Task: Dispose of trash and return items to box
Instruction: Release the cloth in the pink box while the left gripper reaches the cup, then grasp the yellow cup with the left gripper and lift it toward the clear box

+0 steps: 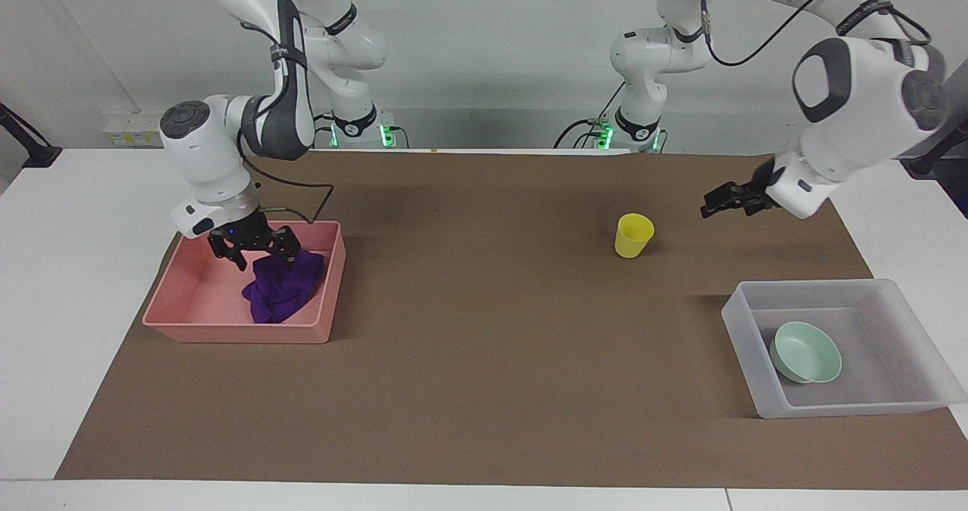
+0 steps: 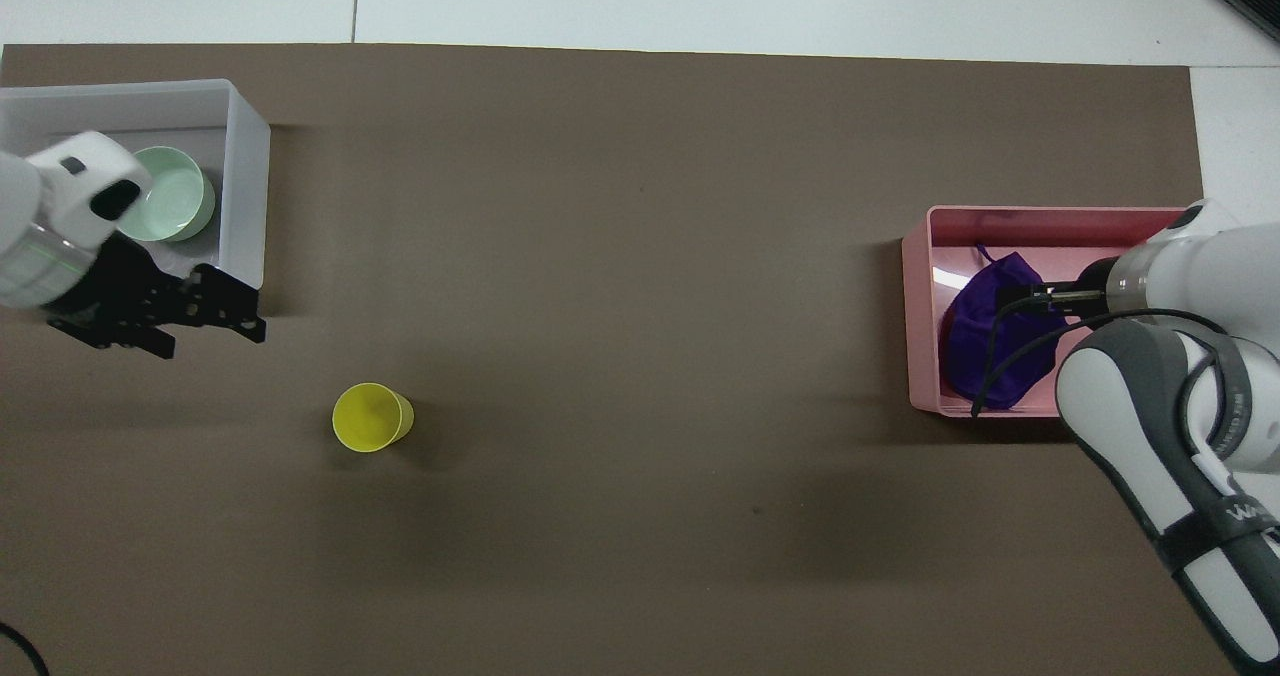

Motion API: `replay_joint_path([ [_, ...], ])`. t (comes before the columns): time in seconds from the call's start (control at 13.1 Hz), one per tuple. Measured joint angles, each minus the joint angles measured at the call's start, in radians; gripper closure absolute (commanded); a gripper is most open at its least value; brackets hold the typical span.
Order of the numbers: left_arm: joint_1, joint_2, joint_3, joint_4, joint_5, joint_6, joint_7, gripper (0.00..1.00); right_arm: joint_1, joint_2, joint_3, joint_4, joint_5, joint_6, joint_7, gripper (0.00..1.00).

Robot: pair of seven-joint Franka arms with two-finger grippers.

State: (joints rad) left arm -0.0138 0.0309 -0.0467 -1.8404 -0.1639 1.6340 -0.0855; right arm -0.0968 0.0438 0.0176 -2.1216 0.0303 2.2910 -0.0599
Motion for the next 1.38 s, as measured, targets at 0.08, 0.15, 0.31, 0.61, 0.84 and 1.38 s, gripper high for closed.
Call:
replay_joint_path([
  [0.08, -0.027, -0.06, -0.001, -0.133, 0.0, 0.11, -0.001, 0.0, 0.032, -0.018, 0.001, 0.006, 0.0, -0.024, 0.062, 0.0],
  [0.15, -0.049, -0.113, 0.0, -0.269, 0.0, 0.227, -0.001, 0.0, 0.069, -0.038, 0.002, 0.008, 0.0, -0.048, 0.129, 0.0],
  [0.31, -0.093, -0.165, 0.0, -0.483, -0.003, 0.419, -0.001, 0.0, 0.134, -0.084, 0.005, 0.012, 0.0, -0.095, 0.234, 0.0],
  [0.61, -0.115, -0.158, 0.002, -0.57, -0.025, 0.495, -0.001, 1.0, 0.148, -0.147, 0.011, 0.17, 0.0, -0.331, 0.277, 0.0],
  [0.84, -0.114, -0.138, 0.011, -0.564, -0.044, 0.5, -0.001, 1.0, 0.136, -0.155, -0.001, 0.348, 0.001, -0.526, 0.277, 0.0],
  [1.38, -0.043, -0.052, 0.032, -0.233, -0.058, 0.218, -0.094, 1.0, 0.064, -0.152, -0.054, 0.568, 0.003, -0.784, 0.219, 0.0],
])
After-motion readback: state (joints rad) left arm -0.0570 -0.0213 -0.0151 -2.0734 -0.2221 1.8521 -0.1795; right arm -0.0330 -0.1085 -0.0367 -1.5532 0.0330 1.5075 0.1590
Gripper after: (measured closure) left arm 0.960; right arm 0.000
